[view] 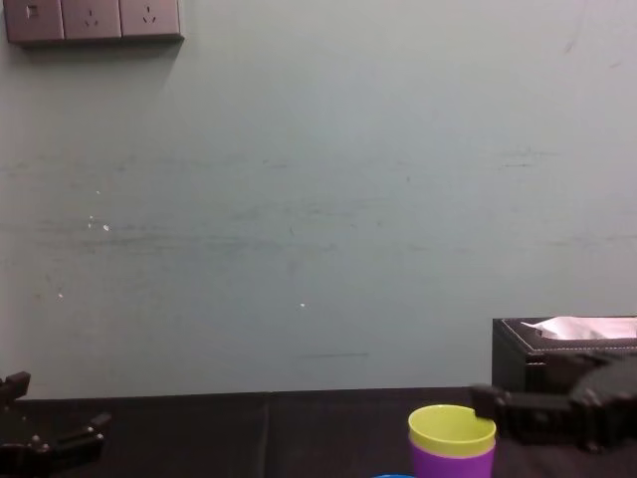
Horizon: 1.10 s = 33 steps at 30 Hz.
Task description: Stack the three plastic cups sequentially using one hand.
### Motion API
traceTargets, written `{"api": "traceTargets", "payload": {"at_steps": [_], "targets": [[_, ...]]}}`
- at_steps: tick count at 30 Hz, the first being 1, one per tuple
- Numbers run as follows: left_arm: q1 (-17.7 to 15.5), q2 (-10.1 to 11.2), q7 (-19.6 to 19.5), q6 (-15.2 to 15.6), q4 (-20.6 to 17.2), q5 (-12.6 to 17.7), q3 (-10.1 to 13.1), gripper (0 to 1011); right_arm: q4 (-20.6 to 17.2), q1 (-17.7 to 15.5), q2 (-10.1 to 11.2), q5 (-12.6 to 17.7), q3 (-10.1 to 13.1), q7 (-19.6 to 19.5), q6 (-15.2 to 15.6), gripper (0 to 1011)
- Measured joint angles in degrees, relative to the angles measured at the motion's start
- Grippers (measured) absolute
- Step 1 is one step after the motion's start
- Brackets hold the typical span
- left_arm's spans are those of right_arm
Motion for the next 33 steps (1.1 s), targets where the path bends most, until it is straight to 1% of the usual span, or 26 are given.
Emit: {"api": "traceTargets", "payload": {"at_steps": [3,4,9,11,15,20,23,27,33], "targets": [[0.0,0.0,0.0,0.0,0.0,0.0,0.0,1000,-1.25,-2.3,1.19,0.5,0.71,0.45,-0.55,1000],[0.0,0.0,0.0,0.0,0.0,0.0,0.0,1000,-1.97,-3.81,1.95,0.85,1.01,0.92,-1.21,1002],[0.0,0.0,0.0,0.0,0.0,0.0,0.0,1000,-2.96,-7.37,3.68,1.94,1.27,2.68,-3.14,1002],[0.0,0.0,0.0,0.0,0.0,0.0,0.0,1001,-2.93,-8.28,4.25,2.09,0.84,3.36,-3.91,1002],[0.0,0.0,0.0,0.0,0.0,0.0,0.0,1000,-2.2,-8.81,4.76,1.23,-0.58,3.92,-4.83,1002],[0.0,0.0,0.0,0.0,0.0,0.0,0.0,1000,-0.99,-8.45,4.46,0.3,-2.22,3.98,-4.75,1002],[0.0,0.0,0.0,0.0,0.0,0.0,0.0,1000,-0.06,-7.73,3.65,-0.62,-3.3,3.49,-3.97,1002],[0.0,0.0,0.0,0.0,0.0,0.0,0.0,1000,1.56,-6.32,1.98,-1.88,-4.82,2.43,-2.96,1002],[0.0,0.0,0.0,0.0,0.0,0.0,0.0,1000,3.26,-4.47,0.23,-3.19,-6.11,1.85,-2.52,1002]]}}
